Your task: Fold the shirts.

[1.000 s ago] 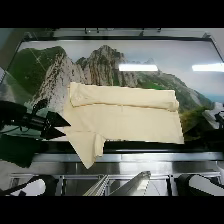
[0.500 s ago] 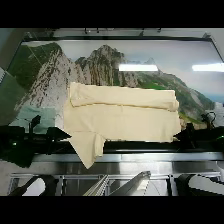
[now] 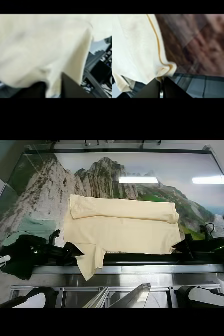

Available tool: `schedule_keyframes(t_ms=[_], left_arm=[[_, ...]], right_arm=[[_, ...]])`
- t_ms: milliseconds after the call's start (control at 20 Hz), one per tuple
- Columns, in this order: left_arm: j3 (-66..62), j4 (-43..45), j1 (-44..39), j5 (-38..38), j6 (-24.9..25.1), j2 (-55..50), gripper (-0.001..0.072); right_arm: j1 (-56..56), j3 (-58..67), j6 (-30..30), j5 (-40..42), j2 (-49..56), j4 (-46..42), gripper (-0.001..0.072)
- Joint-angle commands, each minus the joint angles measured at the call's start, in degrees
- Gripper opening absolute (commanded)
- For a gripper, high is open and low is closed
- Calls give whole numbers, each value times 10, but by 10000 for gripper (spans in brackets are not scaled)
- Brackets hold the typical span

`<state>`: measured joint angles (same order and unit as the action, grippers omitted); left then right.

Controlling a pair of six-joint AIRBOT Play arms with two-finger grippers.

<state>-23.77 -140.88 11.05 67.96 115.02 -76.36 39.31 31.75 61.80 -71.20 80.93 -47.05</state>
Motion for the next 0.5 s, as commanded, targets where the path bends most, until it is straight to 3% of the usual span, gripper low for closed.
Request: schedule_keyframes(t_ms=[0, 200, 450], left_arm=[[-48, -67, -43, 22, 37, -21, 21], [-121, -51, -43, 130, 18, 40, 19], [-154, 103, -43, 176, -99, 156, 19]], right_arm=[[0, 0, -1, -5, 0, 4, 20], [2, 5, 65, -45, -12, 11, 20], [54, 24, 151, -59, -69, -27, 20]])
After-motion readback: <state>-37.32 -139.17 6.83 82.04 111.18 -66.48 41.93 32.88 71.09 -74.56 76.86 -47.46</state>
